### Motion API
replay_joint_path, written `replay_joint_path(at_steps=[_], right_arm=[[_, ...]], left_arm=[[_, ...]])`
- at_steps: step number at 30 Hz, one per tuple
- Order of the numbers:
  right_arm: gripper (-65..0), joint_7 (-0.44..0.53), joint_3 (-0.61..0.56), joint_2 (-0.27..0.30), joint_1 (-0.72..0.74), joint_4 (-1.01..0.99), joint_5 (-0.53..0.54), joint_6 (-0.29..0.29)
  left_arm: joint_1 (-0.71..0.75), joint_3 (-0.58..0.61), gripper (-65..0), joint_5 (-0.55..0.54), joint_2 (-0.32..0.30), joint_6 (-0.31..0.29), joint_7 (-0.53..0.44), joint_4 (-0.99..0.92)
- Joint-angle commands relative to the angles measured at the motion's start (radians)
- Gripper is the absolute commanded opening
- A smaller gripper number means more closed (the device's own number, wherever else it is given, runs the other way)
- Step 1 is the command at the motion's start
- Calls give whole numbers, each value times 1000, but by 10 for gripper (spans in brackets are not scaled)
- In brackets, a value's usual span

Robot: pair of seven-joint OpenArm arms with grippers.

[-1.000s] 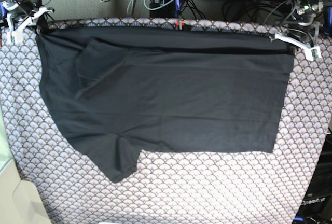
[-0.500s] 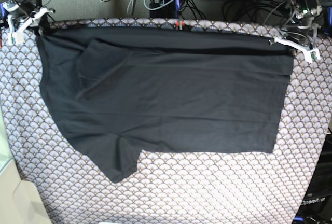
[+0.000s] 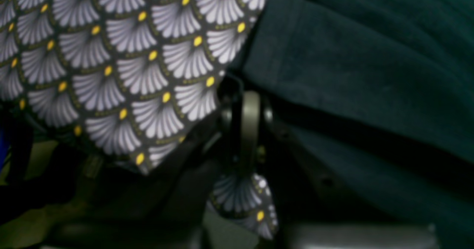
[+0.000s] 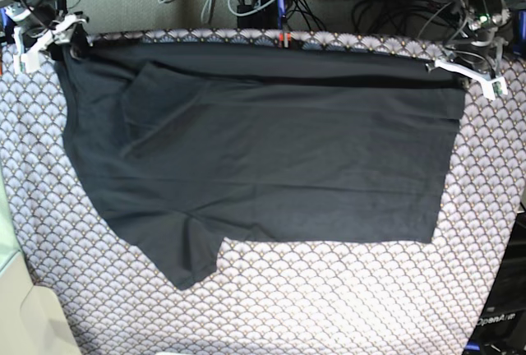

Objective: Fold the T-shirt properly
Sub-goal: 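Release the folded edge and raise both grippers off the shirt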

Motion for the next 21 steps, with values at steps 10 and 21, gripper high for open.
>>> replay_joint_path(at_steps=[10,21], right_arm=[[-271,-46,169,-52,-8,87,-62,-38],[-270,-51,182,-61,-8,192,-62,-38]], left_arm=[[7,-8,-650,5,-7,3,-12,148],[7,-42,-650,6,32,3,-12,191]])
